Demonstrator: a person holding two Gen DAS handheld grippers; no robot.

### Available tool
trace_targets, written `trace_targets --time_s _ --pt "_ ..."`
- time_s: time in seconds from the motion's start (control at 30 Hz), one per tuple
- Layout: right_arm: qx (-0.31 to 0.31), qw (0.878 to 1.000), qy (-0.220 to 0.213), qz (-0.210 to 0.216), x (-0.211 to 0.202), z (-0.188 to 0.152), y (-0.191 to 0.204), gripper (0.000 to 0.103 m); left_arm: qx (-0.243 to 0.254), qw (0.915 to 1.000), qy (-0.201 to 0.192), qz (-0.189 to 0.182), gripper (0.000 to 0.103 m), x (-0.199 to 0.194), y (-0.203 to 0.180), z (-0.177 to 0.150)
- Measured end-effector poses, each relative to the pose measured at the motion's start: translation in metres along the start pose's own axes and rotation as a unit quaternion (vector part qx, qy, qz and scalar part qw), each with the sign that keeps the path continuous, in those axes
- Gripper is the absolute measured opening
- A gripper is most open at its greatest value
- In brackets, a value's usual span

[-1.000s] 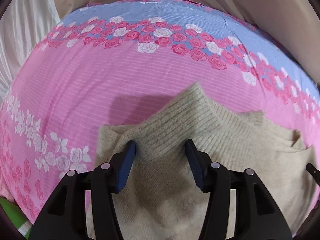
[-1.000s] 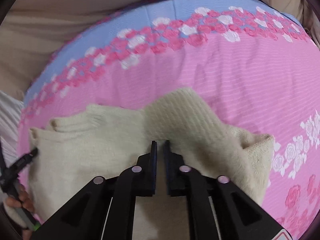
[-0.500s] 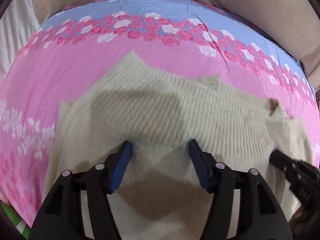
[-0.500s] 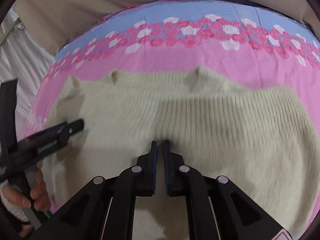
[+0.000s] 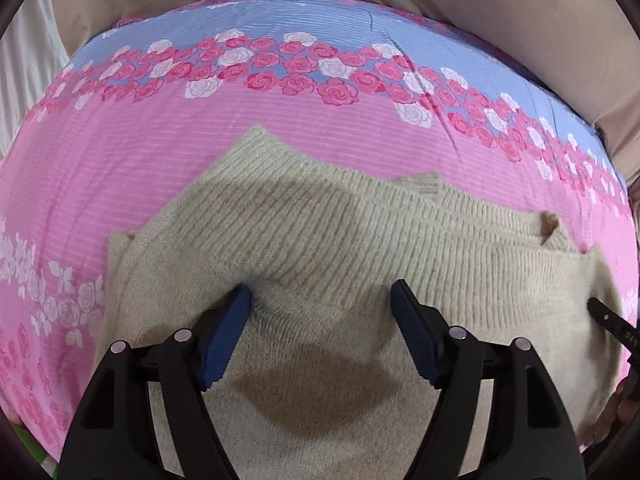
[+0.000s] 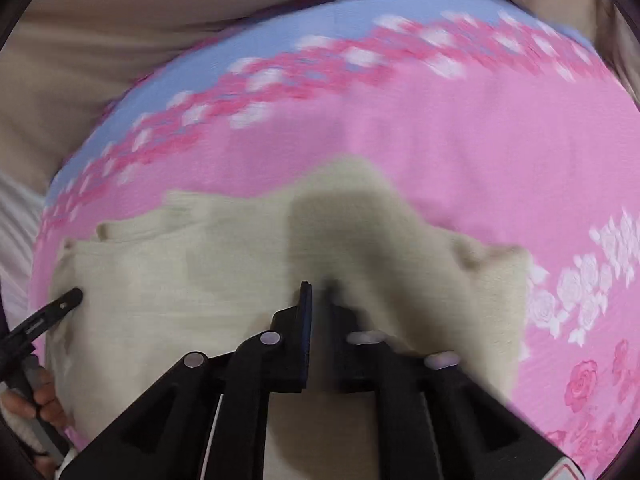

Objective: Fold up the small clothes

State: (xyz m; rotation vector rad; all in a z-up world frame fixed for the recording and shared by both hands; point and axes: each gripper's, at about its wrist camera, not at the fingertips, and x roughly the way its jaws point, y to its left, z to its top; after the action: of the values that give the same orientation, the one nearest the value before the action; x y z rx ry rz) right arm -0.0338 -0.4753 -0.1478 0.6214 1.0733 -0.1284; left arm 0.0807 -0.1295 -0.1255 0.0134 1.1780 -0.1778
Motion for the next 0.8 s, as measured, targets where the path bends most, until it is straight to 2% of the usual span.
trace_targets --time_s 0.07,0.1,0.13,0.2,0.23,0.27,0.3,0.37,0.4,0.43,0.47,0.53,0.6,0.67,0.73,0.8 --pt "0.036 0.999 -0.017 -0.012 -0.019 0.003 -0.007 0.0 -0.001 1.0 0.001 0.006 0.07 0.0 -0.002 0.0" --pt "0.026 0.999 -0.031 -0.015 -0.028 0.004 -0.002 0.01 -0.003 1.0 0.002 0.006 0.07 -0.001 -0.002 0.0" --pt "0.012 0.999 -0.037 -0.021 -0.032 0.005 0.001 0.012 -0.006 1.0 0.002 0.006 0.07 -0.001 -0.001 0.0" --pt "-0.014 0.998 -0.025 -0.048 -0.025 0.007 0.001 0.011 -0.004 0.9999 0.002 0.009 0.07 -0.001 -0.002 -0.002" --pt "-0.018 0.998 -0.016 -0.065 -0.017 0.009 -0.004 0.008 -0.001 0.9999 0.001 0.011 0.07 0.0 -0.003 -0.002" --pt "-0.014 0.997 -0.011 -0.072 -0.01 0.01 -0.015 0.0 0.001 0.9999 0.0 0.014 0.07 0.0 -0.004 -0.002" --pt "0.012 0.998 -0.015 -0.052 -0.009 0.013 -0.024 0.0 0.004 0.9999 0.0 0.017 0.07 0.001 -0.004 -0.003" --pt "0.042 0.998 -0.025 -0.051 -0.023 0.012 -0.024 0.0 0.004 0.9998 -0.001 0.02 0.068 -0.004 -0.004 -0.004" --pt "0.03 0.998 -0.036 -0.05 -0.032 0.01 -0.014 0.005 0.0 0.9999 -0.004 0.015 0.062 -0.009 -0.002 -0.004" --pt "0.007 0.998 -0.044 -0.05 -0.041 0.006 0.0 0.012 -0.01 0.9998 -0.015 0.002 0.062 -0.022 0.004 -0.005" --pt "-0.018 0.997 -0.047 -0.05 -0.048 -0.001 0.015 0.014 -0.018 0.9995 -0.026 -0.007 0.063 -0.032 0.009 -0.007" --pt "-0.078 0.995 -0.04 -0.039 -0.055 -0.022 0.051 0.014 -0.051 0.9972 -0.053 -0.011 0.069 -0.059 0.036 -0.012" --pt "-0.121 0.992 -0.024 -0.025 -0.05 -0.043 0.082 0.014 -0.1 0.993 -0.06 -0.012 0.074 -0.075 0.074 -0.021" --pt "-0.148 0.989 0.009 0.004 -0.034 -0.063 0.116 0.014 -0.142 0.9892 -0.033 -0.016 0.075 -0.071 0.107 -0.029" --pt "-0.175 0.984 0.034 0.017 -0.018 -0.076 0.145 0.014 -0.198 0.9797 0.009 -0.03 0.075 -0.055 0.139 -0.042" --pt "-0.207 0.976 0.06 0.016 -0.004 -0.086 0.174 0.014 -0.239 0.9677 0.041 -0.069 0.075 -0.041 0.154 -0.055"
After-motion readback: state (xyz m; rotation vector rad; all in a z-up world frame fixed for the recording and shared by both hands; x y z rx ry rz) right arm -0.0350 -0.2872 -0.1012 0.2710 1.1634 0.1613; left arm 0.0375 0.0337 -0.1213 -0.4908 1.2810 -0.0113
